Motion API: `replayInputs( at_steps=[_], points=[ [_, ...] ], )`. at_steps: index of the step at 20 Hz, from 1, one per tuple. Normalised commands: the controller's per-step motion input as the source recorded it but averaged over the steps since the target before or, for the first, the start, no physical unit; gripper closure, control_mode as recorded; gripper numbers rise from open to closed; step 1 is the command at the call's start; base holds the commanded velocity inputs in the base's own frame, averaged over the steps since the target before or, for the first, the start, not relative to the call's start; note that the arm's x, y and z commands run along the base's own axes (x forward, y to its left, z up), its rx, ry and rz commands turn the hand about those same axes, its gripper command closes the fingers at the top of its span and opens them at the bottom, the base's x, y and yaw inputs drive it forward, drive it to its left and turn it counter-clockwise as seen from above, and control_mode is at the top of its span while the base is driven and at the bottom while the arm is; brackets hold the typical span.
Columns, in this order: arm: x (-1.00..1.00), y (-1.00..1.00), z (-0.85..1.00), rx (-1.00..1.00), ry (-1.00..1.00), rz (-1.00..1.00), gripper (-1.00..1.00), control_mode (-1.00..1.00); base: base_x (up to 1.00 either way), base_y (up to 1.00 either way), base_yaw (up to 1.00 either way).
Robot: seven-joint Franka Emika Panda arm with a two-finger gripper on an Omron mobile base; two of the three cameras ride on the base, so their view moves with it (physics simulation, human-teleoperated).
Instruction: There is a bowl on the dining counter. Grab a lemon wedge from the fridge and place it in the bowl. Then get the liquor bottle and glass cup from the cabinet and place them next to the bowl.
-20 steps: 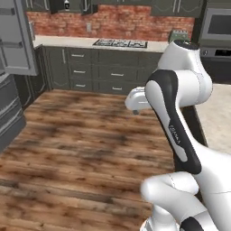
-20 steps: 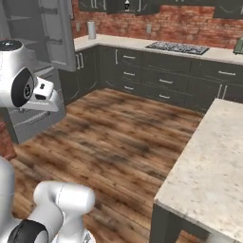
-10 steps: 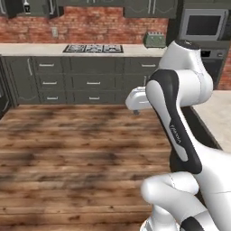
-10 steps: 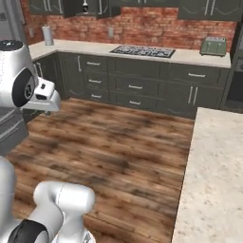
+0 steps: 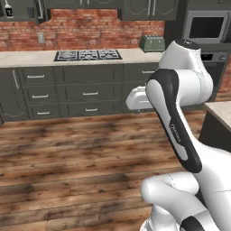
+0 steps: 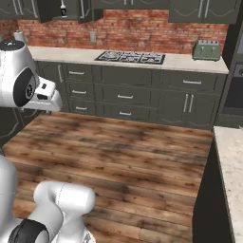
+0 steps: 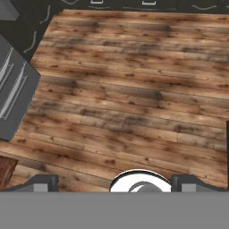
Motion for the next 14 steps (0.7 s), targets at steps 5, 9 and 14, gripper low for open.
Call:
replayInputs(
  at_steps=[5,9,14],
  points=[
    [0.0,0.0,0.0,0.0,0.0,0.0,-1.0,1.0,1.0,0.47,-0.16],
    [0.0,0.0,0.0,0.0,0.0,0.0,-1.0,1.0,1.0,0.4,-0.15],
    [0.0,0.0,0.0,0.0,0.0,0.0,-1.0,1.0,1.0,0.42,-0.15]
  ],
)
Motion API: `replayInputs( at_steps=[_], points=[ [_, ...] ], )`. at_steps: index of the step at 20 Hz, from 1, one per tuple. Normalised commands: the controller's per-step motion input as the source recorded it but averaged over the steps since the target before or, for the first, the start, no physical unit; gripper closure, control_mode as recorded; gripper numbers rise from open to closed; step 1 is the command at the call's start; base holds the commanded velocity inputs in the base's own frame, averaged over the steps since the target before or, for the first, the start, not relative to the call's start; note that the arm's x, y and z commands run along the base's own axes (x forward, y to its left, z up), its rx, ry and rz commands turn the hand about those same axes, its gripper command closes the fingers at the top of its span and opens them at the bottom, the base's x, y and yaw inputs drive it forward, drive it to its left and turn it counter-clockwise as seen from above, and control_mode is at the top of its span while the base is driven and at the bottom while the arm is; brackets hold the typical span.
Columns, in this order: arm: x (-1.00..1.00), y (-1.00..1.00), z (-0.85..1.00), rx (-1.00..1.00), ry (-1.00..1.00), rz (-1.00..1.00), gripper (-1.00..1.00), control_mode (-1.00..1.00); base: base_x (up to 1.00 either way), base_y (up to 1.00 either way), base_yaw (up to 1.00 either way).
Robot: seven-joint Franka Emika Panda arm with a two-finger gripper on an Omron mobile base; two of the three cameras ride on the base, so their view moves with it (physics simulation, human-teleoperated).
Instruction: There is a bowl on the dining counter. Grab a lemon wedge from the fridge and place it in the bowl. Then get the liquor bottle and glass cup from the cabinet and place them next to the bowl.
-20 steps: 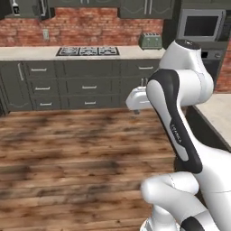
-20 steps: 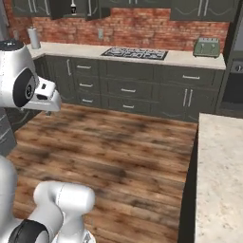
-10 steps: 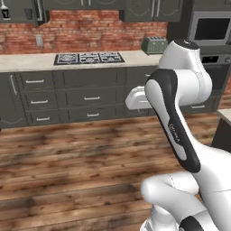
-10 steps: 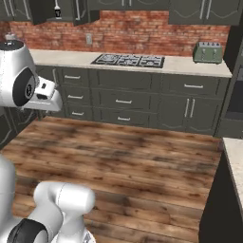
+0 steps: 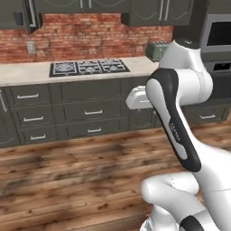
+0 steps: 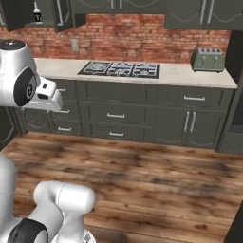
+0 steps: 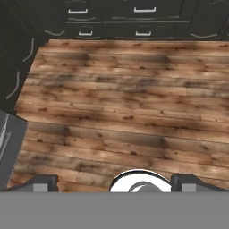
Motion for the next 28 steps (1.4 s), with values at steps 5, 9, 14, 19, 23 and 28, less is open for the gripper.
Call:
replayInputs(
  at_steps=[5,9,14,19,23,28],
  points=[
    [0.0,0.0,0.0,0.0,0.0,0.0,-1.0,1.0,1.0,0.47,-0.14],
    [0.0,0.0,0.0,0.0,0.0,0.0,-1.0,1.0,1.0,0.61,-0.13],
    [0.0,0.0,0.0,0.0,0.0,0.0,-1.0,1.0,1.0,0.61,-0.13],
    [0.0,0.0,0.0,0.0,0.0,0.0,-1.0,1.0,0.83,0.83,-0.07],
    [0.0,0.0,0.0,0.0,0.0,0.0,-1.0,1.0,0.54,0.95,-0.04],
    [0.0,0.0,0.0,0.0,0.0,0.0,-1.0,1.0,0.35,0.9,-0.02]
  ],
)
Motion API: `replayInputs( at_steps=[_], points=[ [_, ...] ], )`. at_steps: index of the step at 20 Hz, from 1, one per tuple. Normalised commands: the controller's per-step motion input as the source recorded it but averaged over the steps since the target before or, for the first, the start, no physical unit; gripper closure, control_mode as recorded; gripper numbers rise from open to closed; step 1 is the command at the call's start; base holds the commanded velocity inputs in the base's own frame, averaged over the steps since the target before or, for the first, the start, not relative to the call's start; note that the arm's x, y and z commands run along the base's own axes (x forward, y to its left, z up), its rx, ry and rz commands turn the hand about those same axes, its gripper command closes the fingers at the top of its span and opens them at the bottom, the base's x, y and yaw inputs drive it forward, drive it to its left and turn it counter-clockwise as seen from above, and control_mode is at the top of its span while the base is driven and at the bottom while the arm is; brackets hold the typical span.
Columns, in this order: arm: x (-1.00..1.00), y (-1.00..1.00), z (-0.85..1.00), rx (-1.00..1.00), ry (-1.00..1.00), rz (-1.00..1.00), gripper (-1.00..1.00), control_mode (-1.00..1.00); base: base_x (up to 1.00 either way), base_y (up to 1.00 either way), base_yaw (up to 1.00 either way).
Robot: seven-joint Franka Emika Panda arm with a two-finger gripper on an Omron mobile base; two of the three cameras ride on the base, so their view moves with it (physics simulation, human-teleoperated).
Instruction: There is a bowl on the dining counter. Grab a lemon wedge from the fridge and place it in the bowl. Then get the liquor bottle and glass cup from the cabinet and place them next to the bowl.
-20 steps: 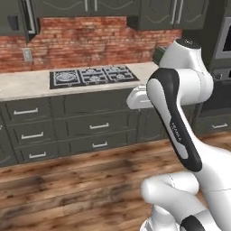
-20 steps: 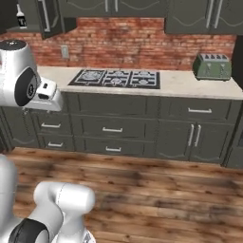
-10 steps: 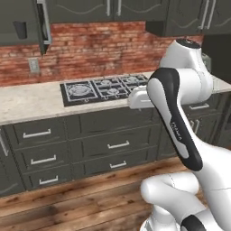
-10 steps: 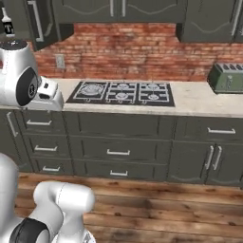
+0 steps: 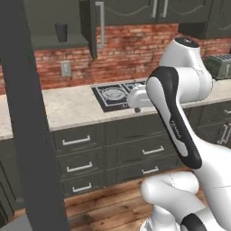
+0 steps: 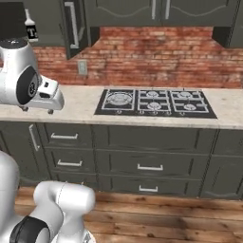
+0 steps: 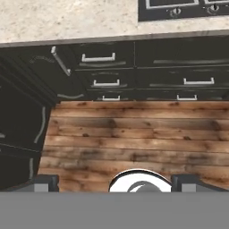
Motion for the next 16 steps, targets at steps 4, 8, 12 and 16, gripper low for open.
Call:
replayInputs(
  at_steps=[4,8,12,16],
  points=[
    [0.0,0.0,0.0,0.0,0.0,0.0,-1.0,1.0,0.37,0.78,-0.02],
    [0.0,0.0,0.0,0.0,0.0,0.0,-1.0,1.0,0.68,0.53,-0.01],
    [0.0,0.0,0.0,0.0,0.0,0.0,-1.0,1.0,0.85,0.25,0.0],
    [0.0,0.0,0.0,0.0,0.0,0.0,-1.0,1.0,0.91,0.27,0.01]
  ],
)
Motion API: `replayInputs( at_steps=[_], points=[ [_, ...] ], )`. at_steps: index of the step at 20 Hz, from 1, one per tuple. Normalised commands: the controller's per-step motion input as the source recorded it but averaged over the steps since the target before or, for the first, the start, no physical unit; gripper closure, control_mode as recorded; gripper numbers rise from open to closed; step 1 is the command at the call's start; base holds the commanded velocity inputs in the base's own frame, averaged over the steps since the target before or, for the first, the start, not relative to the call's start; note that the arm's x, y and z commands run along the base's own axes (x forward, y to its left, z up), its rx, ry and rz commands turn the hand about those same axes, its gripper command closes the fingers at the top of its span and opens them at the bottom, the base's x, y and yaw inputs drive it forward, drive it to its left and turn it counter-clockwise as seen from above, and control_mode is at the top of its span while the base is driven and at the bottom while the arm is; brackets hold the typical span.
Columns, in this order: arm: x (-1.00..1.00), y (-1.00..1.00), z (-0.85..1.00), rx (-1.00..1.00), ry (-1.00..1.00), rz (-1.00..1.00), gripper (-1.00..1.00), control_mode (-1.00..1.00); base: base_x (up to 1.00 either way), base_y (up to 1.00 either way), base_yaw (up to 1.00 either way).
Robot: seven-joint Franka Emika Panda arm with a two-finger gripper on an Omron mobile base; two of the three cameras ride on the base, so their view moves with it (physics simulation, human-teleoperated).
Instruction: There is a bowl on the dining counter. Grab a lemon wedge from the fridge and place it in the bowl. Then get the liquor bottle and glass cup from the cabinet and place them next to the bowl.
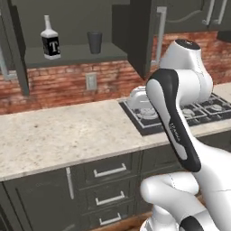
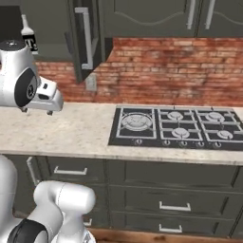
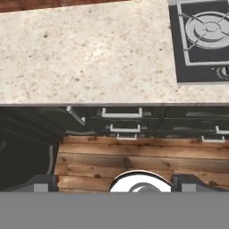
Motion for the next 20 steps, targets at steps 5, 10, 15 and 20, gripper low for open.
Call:
replayInputs(
  at_steps=[5,10,15,20],
  points=[
    [0.0,0.0,0.0,0.0,0.0,0.0,-1.0,1.0,0.84,0.37,0.07],
    [0.0,0.0,0.0,0.0,0.0,0.0,-1.0,1.0,0.75,0.43,0.09],
    [0.0,0.0,0.0,0.0,0.0,0.0,-1.0,1.0,0.65,0.48,0.11],
    [0.0,0.0,0.0,0.0,0.0,0.0,-1.0,1.0,0.37,0.46,0.09]
  ],
)
